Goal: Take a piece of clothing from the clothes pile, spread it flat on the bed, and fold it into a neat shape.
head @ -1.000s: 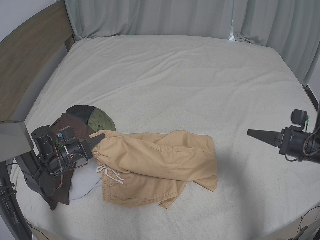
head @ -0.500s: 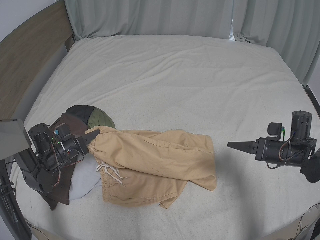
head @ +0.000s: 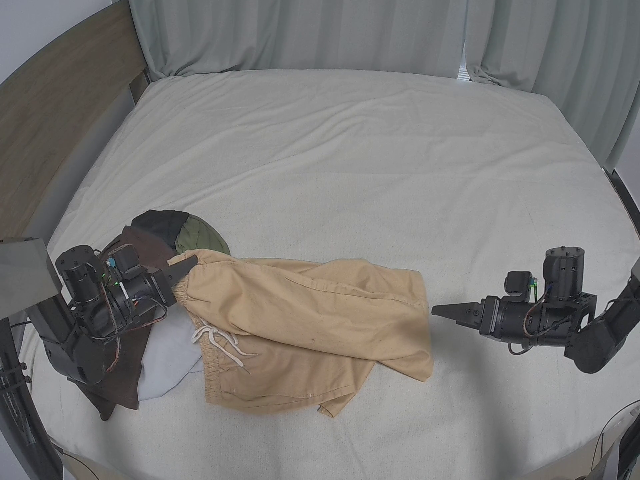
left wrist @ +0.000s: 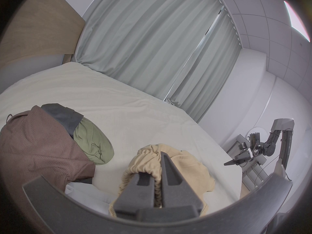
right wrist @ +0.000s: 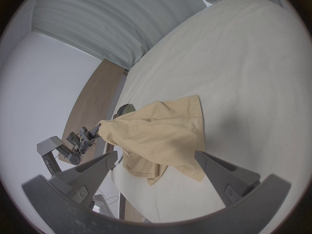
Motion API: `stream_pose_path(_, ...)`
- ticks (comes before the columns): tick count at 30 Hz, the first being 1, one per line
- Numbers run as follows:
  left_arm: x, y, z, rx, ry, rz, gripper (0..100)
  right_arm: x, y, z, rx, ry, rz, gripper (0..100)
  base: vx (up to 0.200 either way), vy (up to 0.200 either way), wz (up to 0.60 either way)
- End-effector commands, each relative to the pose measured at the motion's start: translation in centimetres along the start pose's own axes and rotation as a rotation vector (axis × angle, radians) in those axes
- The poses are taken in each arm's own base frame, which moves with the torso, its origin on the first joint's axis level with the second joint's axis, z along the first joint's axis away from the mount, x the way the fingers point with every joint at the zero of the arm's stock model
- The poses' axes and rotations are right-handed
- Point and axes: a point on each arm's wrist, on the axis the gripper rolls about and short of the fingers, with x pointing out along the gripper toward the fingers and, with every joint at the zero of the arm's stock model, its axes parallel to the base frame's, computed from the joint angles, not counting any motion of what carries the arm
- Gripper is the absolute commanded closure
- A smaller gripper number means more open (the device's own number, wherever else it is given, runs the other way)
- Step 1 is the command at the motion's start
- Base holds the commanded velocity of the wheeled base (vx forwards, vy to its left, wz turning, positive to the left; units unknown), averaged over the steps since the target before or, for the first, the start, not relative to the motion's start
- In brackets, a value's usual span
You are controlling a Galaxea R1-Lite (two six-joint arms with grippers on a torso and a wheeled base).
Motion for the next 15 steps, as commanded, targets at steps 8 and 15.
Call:
stream_pose_path(8,-0.2,0.4,0.3,0.007,-0.013,0.012,100,3.0,-3.3,-2.2,0.046,0.042,-0.041,0,0.000,0.000,0.00)
stream_pose_path(15,-0.2,0.3,0.4,0.009,-0.015,0.011,100,4.5,-4.6,-3.5,0.053,0.045,-0.062,0,0.000,0.000,0.00)
